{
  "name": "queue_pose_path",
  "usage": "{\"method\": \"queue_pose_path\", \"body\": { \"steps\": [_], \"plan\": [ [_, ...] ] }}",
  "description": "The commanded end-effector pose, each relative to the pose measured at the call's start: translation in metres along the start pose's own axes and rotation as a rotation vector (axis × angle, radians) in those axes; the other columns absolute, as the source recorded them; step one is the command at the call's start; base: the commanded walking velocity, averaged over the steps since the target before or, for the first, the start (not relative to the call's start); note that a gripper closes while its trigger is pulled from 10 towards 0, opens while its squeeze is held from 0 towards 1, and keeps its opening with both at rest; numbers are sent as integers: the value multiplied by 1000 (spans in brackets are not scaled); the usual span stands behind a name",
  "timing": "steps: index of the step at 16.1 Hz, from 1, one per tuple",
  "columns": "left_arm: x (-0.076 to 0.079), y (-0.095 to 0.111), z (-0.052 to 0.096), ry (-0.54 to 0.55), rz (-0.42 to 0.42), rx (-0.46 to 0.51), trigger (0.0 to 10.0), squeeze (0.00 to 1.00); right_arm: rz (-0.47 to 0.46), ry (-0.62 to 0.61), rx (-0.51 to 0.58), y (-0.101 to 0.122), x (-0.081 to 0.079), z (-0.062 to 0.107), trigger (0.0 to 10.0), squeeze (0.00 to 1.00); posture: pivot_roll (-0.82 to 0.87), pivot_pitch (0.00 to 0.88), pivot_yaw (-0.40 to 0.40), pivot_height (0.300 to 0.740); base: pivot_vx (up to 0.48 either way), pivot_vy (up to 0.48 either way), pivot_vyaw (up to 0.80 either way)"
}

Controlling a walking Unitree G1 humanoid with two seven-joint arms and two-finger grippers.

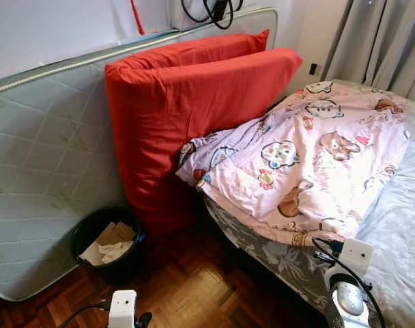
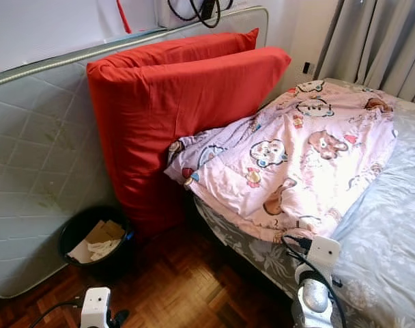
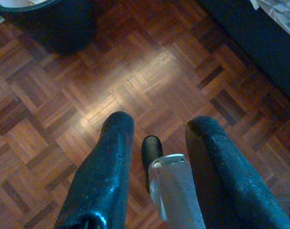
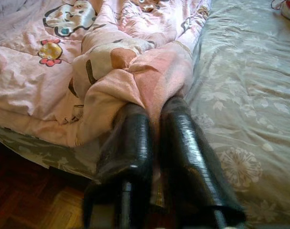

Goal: Clean up the room

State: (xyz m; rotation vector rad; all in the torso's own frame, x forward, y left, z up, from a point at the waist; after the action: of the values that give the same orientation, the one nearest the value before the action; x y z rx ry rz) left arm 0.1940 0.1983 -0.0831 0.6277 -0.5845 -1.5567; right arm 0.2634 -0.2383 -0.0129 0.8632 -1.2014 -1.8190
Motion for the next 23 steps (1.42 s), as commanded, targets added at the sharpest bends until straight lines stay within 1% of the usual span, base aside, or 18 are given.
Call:
{"method": "queue_pose_path", "body": {
  "steps": [1, 4, 5, 6, 9, 10, 11, 12, 13, 15, 16, 17, 18, 19, 20, 21, 22, 23],
  "plan": [
    [-2, -3, 1, 2, -15, -22, 10000, 0, -7, -20, -1, 0, 3, 0, 10000, 1000, 38, 0, 9, 740, 0, 0, 0],
    [-1, -3, 1, -2, -21, -22, 10000, 0, 4, -31, -14, -3, 5, 1, 10000, 1000, 39, 0, 8, 740, 0, 0, 0],
    [-1, -3, 1, -2, -22, -22, 10000, 0, 9, -52, -7, -3, 8, 1, 10000, 1000, 39, 0, 8, 740, 0, 0, 0],
    [-1, -4, 1, -4, -23, -23, 10000, 0, 15, -90, -7, -2, 16, 1, 10000, 1000, 37, 0, 9, 740, 0, 0, 0],
    [0, -3, 1, -8, -25, -21, 10000, 0, 30, -84, -28, -5, 18, 2, 10000, 1000, 35, 0, 7, 740, 0, 0, 0],
    [0, -4, 1, -9, -26, -21, 10000, 0, 32, -86, -37, -7, 19, 3, 10000, 929, 36, 0, 6, 740, 0, 0, 0],
    [1, -4, 1, -10, -27, -22, 10000, 0, 41, -81, -66, -12, 20, 4, 10000, 0, 36, 0, 5, 740, 0, 0, 0],
    [1, -4, 1, -11, -27, -22, 10000, 0, 40, -76, -81, -15, 20, 5, 10000, 0, 36, 0, 5, 740, 0, 0, 0],
    [1, -4, 1, -13, -28, -22, 10000, 0, 46, -16, -169, -31, 17, 12, 10000, 0, 34, 0, 4, 740, 0, 0, 0],
    [2, -3, 0, -15, -29, -22, 10000, 0, 66, 109, -378, -68, 10, 32, 10000, 0, 28, 0, 4, 740, 0, 0, 0],
    [3, -3, 0, -16, -28, -22, 10000, 0, 84, 132, -424, -76, 9, 38, 10000, 0, 28, 0, 4, 740, 0, 0, 0],
    [3, -2, 0, -18, -26, -22, 10000, 0, 107, 150, -519, -93, 12, 52, 10000, 0, 25, 0, 1, 740, 0, 0, 0],
    [4, -2, -1, -19, -25, -22, 10000, 0, 148, 154, -586, -106, 16, 63, 10000, 0, 28, 0, 0, 740, 0, 0, 0],
    [5, -1, -1, -20, -23, -23, 10000, 0, 230, 149, -609, -112, 21, 69, 10000, 0, 35, 0, -4, 740, 0, 0, 0],
    [6, -1, -1, -19, -19, -23, 10000, 0, 202, 132, -607, -113, 21, 71, 10000, 0, 37, 0, -2, 740, 0, 0, 0],
    [5, -1, -1, -16, -18, -24, 10000, 0, 177, 143, -605, -113, 17, 71, 10000, 0, 30, 0, 2, 740, 0, 0, 0],
    [5, -1, -1, -16, -19, -26, 10000, 0, 186, 155, -611, -114, 14, 71, 10000, 0, 30, 0, 2, 740, 0, 0, 0],
    [6, -2, -1, -17, -24, -29, 10000, 0, 280, 168, -609, -113, 14, 70, 10000, 0, 27, 0, 4, 740, 0, 0, 0]
  ]
}}
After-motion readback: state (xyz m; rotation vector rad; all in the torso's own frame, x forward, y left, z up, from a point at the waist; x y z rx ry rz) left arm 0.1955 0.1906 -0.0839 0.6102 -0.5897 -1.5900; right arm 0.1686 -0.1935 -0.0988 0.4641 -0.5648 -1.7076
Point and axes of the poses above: a point about 5 cm out from each wrist's last joint towards the gripper, its own z axis pointing back from the gripper into the wrist, its own y axis along the axis of the wrist's last joint, x = y × z, the point moved 1 cm from there along -z, pointing out of the wrist towards the gripper, and after that the axes turned 8 degrees about -z, right-handed, at the moved point
